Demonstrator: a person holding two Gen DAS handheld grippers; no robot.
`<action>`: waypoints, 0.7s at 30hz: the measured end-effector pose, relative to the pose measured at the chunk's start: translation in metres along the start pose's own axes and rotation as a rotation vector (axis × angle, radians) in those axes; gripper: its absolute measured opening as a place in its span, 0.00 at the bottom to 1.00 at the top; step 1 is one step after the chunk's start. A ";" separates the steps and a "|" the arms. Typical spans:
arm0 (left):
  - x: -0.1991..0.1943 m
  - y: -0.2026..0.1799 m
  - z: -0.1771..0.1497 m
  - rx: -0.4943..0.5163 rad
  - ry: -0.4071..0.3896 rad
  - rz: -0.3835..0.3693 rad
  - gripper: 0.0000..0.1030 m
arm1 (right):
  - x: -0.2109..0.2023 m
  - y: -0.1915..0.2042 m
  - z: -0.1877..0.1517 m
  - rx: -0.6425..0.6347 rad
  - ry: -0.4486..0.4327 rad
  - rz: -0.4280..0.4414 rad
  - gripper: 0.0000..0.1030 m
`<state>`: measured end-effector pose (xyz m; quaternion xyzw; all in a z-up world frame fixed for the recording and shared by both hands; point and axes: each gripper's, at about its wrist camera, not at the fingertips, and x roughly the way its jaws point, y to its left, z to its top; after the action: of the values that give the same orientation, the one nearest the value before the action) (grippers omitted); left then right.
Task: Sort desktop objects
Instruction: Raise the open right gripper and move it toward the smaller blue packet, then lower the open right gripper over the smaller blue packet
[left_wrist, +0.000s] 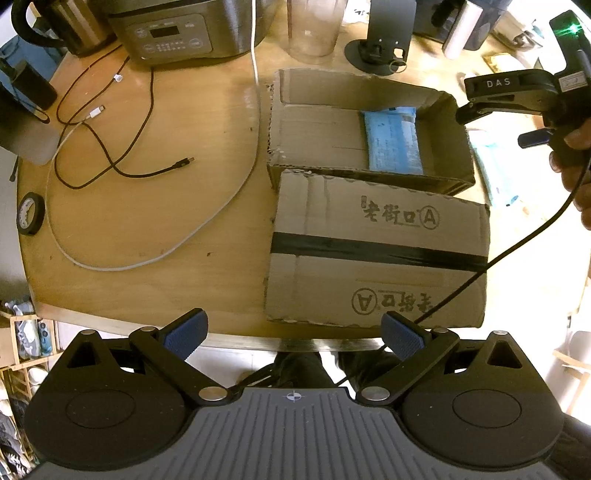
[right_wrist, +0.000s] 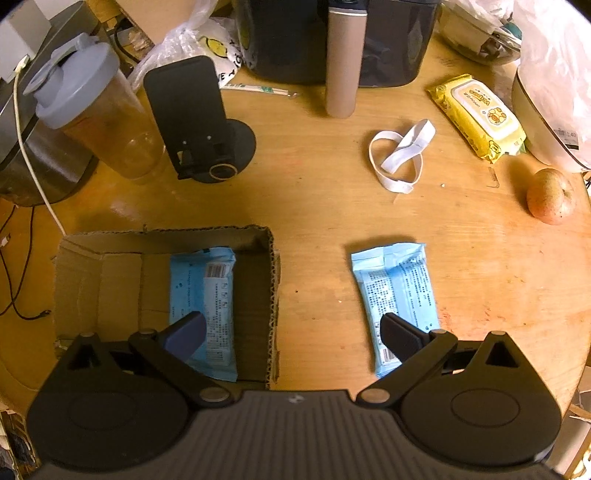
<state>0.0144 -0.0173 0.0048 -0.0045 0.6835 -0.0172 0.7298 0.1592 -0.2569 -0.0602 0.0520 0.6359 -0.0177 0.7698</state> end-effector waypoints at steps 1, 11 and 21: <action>0.000 -0.001 0.000 0.000 0.000 0.000 1.00 | 0.000 -0.001 0.000 0.001 0.000 0.000 1.00; 0.000 -0.010 -0.002 0.008 0.003 0.001 1.00 | 0.000 -0.014 -0.001 0.006 0.003 0.003 1.00; 0.001 -0.018 -0.002 0.012 0.008 0.003 1.00 | -0.001 -0.026 0.000 0.010 -0.001 0.002 1.00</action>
<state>0.0118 -0.0357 0.0042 0.0011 0.6863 -0.0201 0.7271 0.1563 -0.2823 -0.0612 0.0567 0.6355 -0.0202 0.7698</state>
